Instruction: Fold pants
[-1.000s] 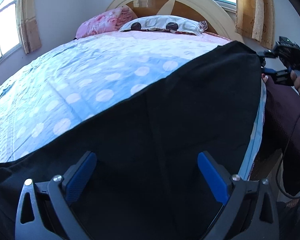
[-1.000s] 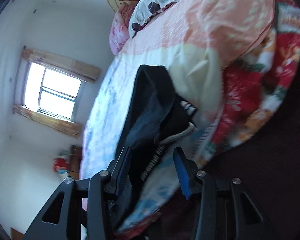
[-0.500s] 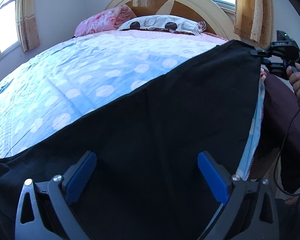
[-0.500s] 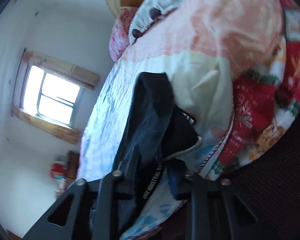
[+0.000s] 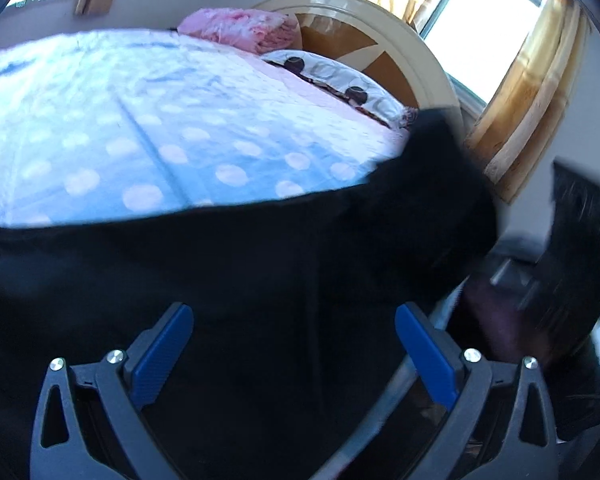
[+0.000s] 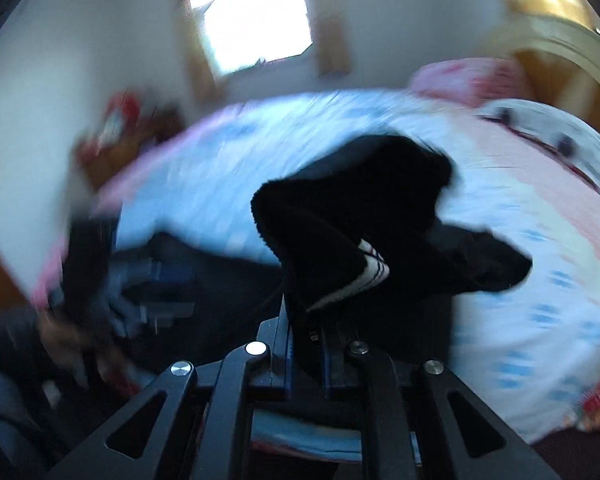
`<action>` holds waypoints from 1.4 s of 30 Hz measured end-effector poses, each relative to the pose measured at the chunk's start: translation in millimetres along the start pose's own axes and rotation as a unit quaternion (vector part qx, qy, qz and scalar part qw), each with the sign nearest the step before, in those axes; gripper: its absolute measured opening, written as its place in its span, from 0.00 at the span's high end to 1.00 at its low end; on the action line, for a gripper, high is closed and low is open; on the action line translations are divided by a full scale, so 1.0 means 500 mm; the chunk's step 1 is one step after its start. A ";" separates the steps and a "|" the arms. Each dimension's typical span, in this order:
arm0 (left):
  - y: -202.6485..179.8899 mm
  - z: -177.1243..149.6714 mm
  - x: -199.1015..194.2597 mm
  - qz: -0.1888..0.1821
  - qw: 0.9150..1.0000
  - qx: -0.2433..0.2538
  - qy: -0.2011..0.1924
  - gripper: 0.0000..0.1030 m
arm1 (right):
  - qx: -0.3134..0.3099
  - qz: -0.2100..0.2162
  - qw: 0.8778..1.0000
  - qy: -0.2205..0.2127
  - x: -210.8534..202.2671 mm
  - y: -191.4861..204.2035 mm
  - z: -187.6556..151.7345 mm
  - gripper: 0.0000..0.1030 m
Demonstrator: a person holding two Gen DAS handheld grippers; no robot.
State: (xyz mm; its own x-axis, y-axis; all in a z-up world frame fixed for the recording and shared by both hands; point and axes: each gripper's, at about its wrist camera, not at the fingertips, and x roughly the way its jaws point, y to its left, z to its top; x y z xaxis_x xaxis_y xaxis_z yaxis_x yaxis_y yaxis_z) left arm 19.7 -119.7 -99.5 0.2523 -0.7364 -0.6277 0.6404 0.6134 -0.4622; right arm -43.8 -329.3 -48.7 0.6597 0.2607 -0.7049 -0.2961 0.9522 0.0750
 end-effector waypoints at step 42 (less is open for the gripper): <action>0.141 -0.002 -0.061 0.026 0.997 -0.068 0.039 0.86 | 0.061 0.036 0.997 -0.036 -0.007 -0.035 -0.081 0.52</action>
State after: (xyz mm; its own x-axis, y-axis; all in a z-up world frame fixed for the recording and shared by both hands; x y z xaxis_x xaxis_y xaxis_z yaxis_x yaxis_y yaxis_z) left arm 56.3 -53.6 -113.4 0.2223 -0.6814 -0.6973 0.5220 0.6872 -0.5052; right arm -69.1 -353.4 -76.2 0.6890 0.3354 -0.6425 -0.2605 0.9418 0.2123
